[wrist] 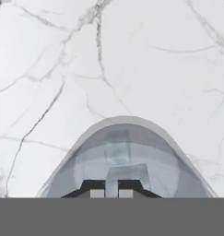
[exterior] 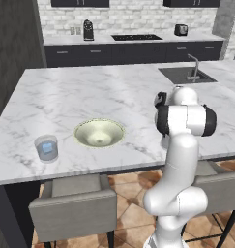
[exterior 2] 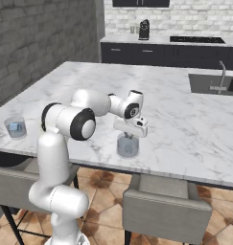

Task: There are four ice cubes in the ice bowl. Place two ice cubes in each glass of water.

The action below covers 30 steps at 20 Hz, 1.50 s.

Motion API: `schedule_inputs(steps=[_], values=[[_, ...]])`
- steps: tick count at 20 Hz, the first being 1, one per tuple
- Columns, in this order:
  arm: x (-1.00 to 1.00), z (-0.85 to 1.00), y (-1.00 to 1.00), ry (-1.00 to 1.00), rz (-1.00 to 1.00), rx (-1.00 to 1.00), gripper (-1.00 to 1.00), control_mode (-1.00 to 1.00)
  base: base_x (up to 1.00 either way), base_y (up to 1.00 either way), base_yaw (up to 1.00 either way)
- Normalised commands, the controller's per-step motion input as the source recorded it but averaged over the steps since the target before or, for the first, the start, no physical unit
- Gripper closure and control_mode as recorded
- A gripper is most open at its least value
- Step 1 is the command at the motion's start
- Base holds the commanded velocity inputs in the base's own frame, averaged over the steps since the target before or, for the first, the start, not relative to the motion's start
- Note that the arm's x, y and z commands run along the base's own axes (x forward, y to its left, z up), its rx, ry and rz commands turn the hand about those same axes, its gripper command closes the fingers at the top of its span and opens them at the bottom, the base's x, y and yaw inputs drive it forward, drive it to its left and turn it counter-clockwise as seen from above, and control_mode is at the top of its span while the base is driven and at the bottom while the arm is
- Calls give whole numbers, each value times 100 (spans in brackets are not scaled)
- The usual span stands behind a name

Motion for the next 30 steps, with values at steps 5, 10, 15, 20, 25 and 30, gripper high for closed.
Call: schedule_inputs(steps=[5,10,15,20,25,30], values=[[-1,27,0,0,0,0,100,-100,0,0,0],[-37,65,0,0,0,-2,100,-100,0,0,0],[-97,47,24,-2,0,-12,-100,-100,0,0,0],[-98,26,54,-9,0,-13,-100,-100,0,0,0],[-94,5,65,-12,-4,0,-100,-100,0,0,0],[-71,11,44,-4,-7,-1,-100,-100,0,0,0]])
